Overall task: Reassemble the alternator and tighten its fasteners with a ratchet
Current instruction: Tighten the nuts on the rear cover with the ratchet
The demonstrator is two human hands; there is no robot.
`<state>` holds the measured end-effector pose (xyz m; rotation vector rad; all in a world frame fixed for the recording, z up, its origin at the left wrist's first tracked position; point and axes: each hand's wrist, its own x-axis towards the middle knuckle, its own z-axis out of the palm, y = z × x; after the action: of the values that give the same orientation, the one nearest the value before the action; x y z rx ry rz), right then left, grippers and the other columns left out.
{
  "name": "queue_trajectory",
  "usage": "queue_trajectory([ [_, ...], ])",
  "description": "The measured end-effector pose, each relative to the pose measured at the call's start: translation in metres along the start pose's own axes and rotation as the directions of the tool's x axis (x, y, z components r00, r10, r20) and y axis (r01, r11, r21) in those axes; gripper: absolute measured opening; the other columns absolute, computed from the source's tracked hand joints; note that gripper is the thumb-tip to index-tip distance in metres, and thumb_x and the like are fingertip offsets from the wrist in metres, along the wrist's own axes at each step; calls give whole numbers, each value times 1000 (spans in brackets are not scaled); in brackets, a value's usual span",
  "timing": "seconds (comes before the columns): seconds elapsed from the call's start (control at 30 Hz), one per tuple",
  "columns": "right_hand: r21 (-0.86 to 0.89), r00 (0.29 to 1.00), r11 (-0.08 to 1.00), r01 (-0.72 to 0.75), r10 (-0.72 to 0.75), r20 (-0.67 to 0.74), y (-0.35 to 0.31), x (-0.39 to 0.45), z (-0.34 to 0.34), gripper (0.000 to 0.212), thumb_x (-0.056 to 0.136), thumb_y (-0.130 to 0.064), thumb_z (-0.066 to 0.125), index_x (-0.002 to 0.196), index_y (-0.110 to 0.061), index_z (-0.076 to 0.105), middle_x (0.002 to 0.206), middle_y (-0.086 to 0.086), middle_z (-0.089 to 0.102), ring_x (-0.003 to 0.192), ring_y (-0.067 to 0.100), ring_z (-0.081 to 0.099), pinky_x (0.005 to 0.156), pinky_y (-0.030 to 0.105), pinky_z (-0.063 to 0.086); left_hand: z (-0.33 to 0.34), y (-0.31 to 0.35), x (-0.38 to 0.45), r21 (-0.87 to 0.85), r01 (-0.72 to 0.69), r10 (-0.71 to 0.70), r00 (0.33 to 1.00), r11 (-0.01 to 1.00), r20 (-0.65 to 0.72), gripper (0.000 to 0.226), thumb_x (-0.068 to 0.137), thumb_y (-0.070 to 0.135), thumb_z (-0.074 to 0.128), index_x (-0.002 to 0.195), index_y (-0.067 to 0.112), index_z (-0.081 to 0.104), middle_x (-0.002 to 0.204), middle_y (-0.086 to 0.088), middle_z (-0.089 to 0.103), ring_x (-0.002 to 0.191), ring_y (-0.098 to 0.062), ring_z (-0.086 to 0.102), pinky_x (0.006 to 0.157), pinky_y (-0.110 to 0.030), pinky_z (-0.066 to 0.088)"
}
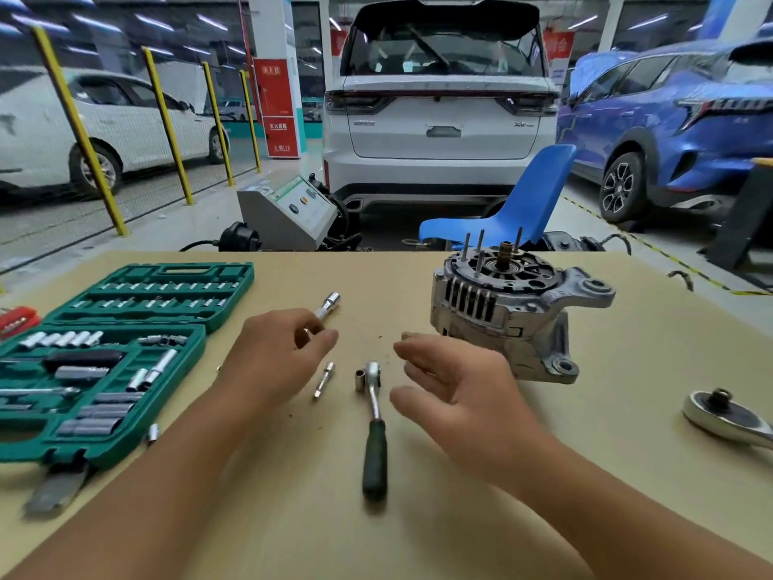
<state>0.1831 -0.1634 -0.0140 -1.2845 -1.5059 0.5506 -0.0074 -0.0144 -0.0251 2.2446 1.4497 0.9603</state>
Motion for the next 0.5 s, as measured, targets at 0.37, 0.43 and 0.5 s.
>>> queue_trajectory([
  [0.37, 422, 658, 889, -179, 427, -620, 19, 37, -157, 61, 61, -62, 72, 112, -30, 63, 110, -3, 65, 100, 19, 61, 79, 41, 49, 35, 132, 5, -676, 552, -257, 831, 489, 493, 99, 58, 87, 71, 136, 30, 48, 122, -3, 53, 114, -29, 58, 86, -53, 59],
  [0.43, 552, 710, 720, -421, 640, -292, 32, 38, -164, 83, 54, -75, 73, 123, -31, 61, 127, 7, 62, 114, 35, 61, 92, 54, 50, 45, 143, 7, -611, 679, -277, 729, 407, 626, 104, 45, 90, 75, 128, 30, 55, 121, -8, 54, 113, -36, 60, 76, -57, 61],
  [0.5, 589, 723, 622, -515, 685, -91, 43, 41, -167, 96, 50, -79, 78, 130, -30, 57, 132, 15, 62, 111, 47, 65, 93, 64, 51, 58, 145, 7, -579, 734, -236, 670, 354, 704, 89, 42, 88, 79, 109, 31, 74, 117, -14, 66, 99, -40, 72, 69, -59, 62],
])
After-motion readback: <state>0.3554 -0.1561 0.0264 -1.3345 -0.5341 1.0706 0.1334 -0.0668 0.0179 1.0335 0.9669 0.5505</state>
